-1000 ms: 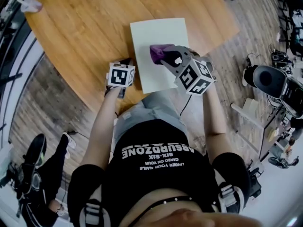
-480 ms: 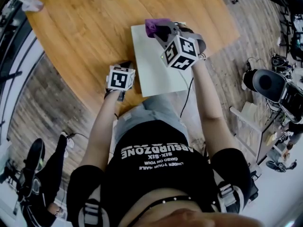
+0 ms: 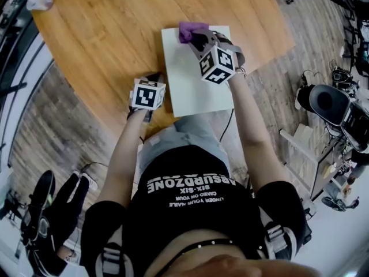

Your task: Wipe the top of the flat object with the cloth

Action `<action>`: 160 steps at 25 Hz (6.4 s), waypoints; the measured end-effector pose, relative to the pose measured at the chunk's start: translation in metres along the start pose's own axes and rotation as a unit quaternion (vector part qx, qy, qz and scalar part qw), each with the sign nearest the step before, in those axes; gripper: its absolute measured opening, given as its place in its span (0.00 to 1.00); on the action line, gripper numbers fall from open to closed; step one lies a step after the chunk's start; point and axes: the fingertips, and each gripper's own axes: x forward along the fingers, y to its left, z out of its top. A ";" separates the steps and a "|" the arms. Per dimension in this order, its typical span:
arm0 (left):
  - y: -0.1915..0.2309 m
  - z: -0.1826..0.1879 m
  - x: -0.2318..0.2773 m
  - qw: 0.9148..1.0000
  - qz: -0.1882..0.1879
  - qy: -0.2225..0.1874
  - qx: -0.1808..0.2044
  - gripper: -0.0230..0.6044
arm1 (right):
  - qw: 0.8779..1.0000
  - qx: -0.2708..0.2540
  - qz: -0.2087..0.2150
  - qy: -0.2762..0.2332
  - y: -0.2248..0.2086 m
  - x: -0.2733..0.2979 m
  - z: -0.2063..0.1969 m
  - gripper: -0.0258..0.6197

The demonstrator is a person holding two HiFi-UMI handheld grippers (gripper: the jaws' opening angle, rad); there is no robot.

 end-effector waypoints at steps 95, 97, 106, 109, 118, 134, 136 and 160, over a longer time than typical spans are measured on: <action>-0.002 -0.002 -0.003 0.999 0.029 -0.018 0.025 0.06 | 0.987 0.070 0.141 -0.019 0.213 -0.160 -0.027 0.18; -0.004 -0.003 -0.003 0.999 0.025 -0.017 0.021 0.06 | 0.988 0.067 0.136 -0.024 0.198 -0.165 -0.025 0.18; -0.012 -0.004 -0.004 1.000 0.023 -0.011 0.017 0.06 | 0.996 0.035 0.046 -0.062 0.092 -0.182 -0.014 0.18; -0.008 -0.004 -0.004 1.000 0.024 -0.009 0.012 0.06 | 0.998 0.011 0.014 -0.067 0.053 -0.173 -0.011 0.18; -0.005 -0.002 -0.005 1.000 0.015 -0.009 0.005 0.06 | 0.996 -0.062 -0.038 -0.053 -0.018 -0.127 -0.012 0.18; 0.000 -0.002 -0.002 1.000 0.005 0.002 -0.010 0.06 | 0.996 -0.079 -0.037 -0.024 -0.029 -0.025 -0.063 0.18; -0.001 0.000 -0.002 1.000 0.004 0.006 -0.010 0.06 | 0.997 -0.049 -0.049 -0.042 -0.031 -0.026 -0.063 0.18; 0.000 -0.002 0.000 1.000 0.020 -0.004 0.012 0.06 | 0.998 -0.020 -0.044 -0.034 -0.006 -0.043 -0.066 0.18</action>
